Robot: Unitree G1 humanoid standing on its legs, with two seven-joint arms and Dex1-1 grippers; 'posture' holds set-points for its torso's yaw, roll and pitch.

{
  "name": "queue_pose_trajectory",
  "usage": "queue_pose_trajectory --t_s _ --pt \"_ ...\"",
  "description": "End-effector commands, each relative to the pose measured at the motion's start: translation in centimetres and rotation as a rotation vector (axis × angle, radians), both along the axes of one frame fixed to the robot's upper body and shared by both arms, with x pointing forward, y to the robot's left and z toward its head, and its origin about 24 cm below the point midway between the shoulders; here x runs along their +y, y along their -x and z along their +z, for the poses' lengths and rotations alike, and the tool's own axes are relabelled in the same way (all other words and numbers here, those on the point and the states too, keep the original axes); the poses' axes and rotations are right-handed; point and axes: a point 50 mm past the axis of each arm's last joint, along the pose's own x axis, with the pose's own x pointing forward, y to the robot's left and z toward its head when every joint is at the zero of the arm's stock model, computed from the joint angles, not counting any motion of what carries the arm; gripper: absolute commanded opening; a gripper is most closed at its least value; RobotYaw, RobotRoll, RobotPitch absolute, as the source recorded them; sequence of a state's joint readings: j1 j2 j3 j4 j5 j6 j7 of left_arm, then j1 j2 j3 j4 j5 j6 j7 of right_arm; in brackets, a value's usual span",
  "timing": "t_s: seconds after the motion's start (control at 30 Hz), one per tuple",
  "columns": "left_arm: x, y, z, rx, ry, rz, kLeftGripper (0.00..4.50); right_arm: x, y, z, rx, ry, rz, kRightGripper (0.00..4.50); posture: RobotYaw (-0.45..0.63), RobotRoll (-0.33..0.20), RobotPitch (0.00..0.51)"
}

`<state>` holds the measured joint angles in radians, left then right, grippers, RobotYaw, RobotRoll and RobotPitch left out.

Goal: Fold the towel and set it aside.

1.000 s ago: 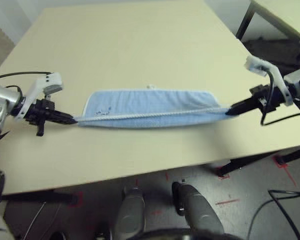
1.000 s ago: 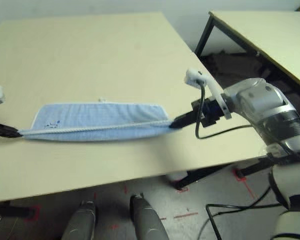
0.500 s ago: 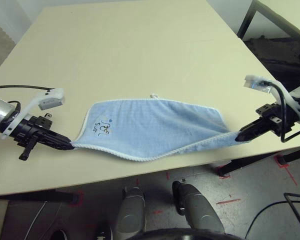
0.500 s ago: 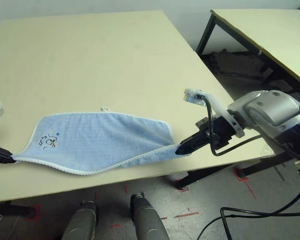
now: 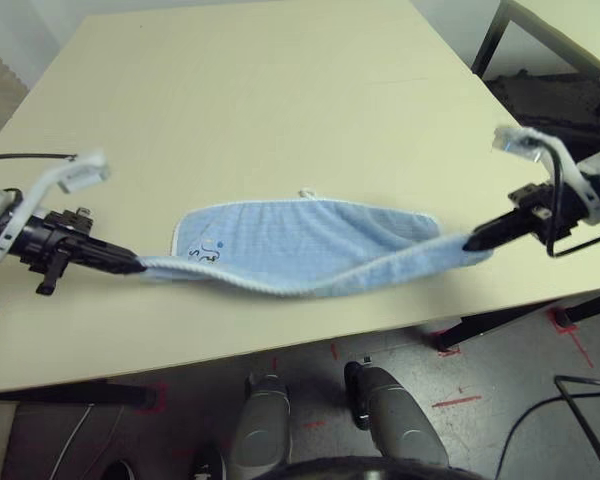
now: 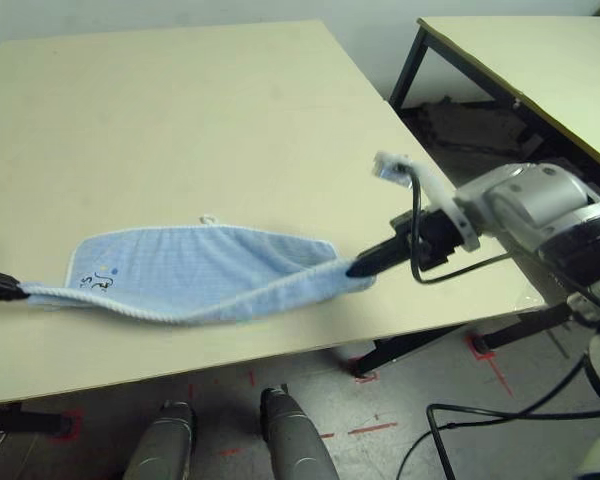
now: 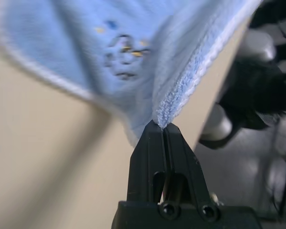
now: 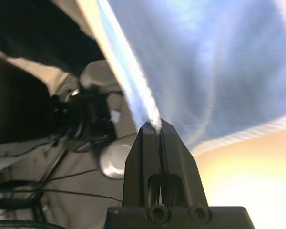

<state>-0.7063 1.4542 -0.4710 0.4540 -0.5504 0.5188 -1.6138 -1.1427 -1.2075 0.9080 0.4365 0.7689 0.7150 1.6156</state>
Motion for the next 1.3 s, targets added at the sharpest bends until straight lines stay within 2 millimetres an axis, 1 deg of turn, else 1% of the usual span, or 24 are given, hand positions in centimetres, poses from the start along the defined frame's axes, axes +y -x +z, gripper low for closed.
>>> queue_pose_trajectory --t_s 0.03,0.13,0.2,0.37,0.43,0.53,0.6,0.73,0.9,1.1,1.3 --pt "1.0 -0.5 -0.2 -0.011 -0.033 0.039 0.04 -0.4 -0.7 0.3 -0.050 -0.009 -0.022 0.00 0.04 0.000 0.167" --pt "1.4 -1.1 -0.1 -0.035 -0.047 0.057 0.04 -0.4 -1.4 0.6 -0.092 -0.040 -0.038 0.00 0.04 0.000 0.167" --pt "1.6 -1.4 -0.1 -0.043 -0.055 0.064 0.04 -0.3 -1.5 0.9 -0.096 -0.067 -0.049 0.00 0.04 0.000 0.166" --pt "1.7 -1.4 0.1 -0.042 -0.055 0.073 0.04 0.5 0.7 1.4 0.034 -0.074 -0.019 0.00 0.03 0.000 0.168" --pt "1.8 -1.4 0.3 -0.043 -0.056 0.079 0.04 1.0 1.2 2.1 0.066 -0.116 -0.017 0.00 0.03 0.000 0.167" --pt "2.1 -1.5 0.5 -0.054 -0.069 0.091 0.04 1.2 0.3 3.0 0.015 -0.149 -0.032 0.00 0.03 0.000 0.165" --pt "2.2 -2.0 0.9 -0.094 -0.058 0.102 0.04 0.7 -0.5 2.7 -0.051 -0.103 -0.036 0.00 0.03 0.000 0.165" --pt "2.3 -2.8 1.5 -0.164 -0.045 0.105 0.04 -0.2 -0.8 2.0 -0.083 -0.020 -0.038 0.00 0.03 0.000 0.163" --pt "1.9 -4.0 2.0 -0.281 0.018 0.089 0.04 -0.2 -1.2 1.7 -0.109 -0.028 -0.029 0.00 0.04 0.000 0.162" --pt "1.3 -5.2 2.0 -0.378 0.043 0.083 0.04 -0.1 -1.9 1.4 -0.150 -0.036 -0.029 0.00 0.03 0.000 0.164" --pt "1.1 -5.3 1.1 -0.353 0.027 0.070 0.04 -0.4 -2.7 0.8 -0.210 -0.015 -0.034 0.00 0.03 0.000 0.164"
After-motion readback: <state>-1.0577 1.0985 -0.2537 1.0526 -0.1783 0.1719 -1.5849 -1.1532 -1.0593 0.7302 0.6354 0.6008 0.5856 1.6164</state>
